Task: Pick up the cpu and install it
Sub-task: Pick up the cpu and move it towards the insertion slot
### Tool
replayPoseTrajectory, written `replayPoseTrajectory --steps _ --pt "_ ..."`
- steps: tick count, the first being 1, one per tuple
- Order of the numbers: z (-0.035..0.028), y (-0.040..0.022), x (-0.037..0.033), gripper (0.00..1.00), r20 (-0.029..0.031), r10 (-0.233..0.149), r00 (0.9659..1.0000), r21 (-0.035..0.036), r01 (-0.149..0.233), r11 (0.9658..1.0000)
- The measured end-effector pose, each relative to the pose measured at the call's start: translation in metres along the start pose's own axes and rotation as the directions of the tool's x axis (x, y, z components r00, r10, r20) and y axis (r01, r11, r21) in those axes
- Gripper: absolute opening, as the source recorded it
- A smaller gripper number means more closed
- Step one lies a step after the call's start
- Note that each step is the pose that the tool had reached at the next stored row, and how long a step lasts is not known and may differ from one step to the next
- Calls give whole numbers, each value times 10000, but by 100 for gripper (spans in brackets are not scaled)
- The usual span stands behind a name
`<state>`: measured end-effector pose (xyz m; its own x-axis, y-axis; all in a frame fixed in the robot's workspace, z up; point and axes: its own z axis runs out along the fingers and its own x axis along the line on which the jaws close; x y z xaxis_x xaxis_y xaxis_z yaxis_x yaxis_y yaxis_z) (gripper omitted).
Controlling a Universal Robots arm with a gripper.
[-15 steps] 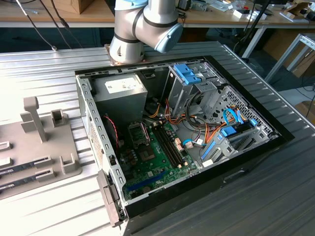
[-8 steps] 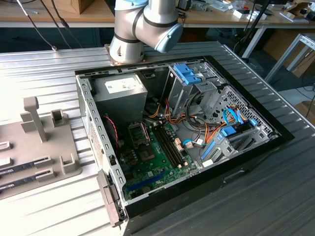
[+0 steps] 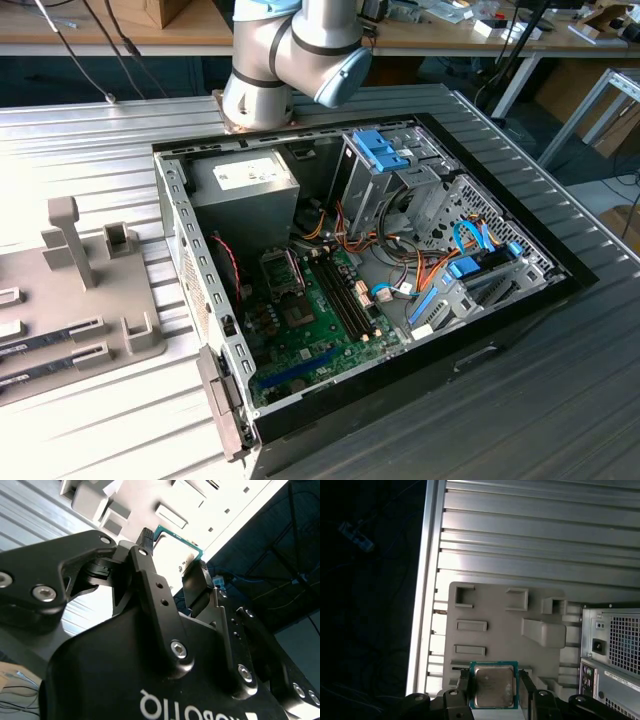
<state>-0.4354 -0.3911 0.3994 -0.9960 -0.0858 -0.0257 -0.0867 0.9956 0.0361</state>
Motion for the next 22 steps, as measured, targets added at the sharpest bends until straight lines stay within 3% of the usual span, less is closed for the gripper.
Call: replayPoseTrajectory --steps 22 --pt "2 -9 -102 47 0 1 10000 0 -1 10000"
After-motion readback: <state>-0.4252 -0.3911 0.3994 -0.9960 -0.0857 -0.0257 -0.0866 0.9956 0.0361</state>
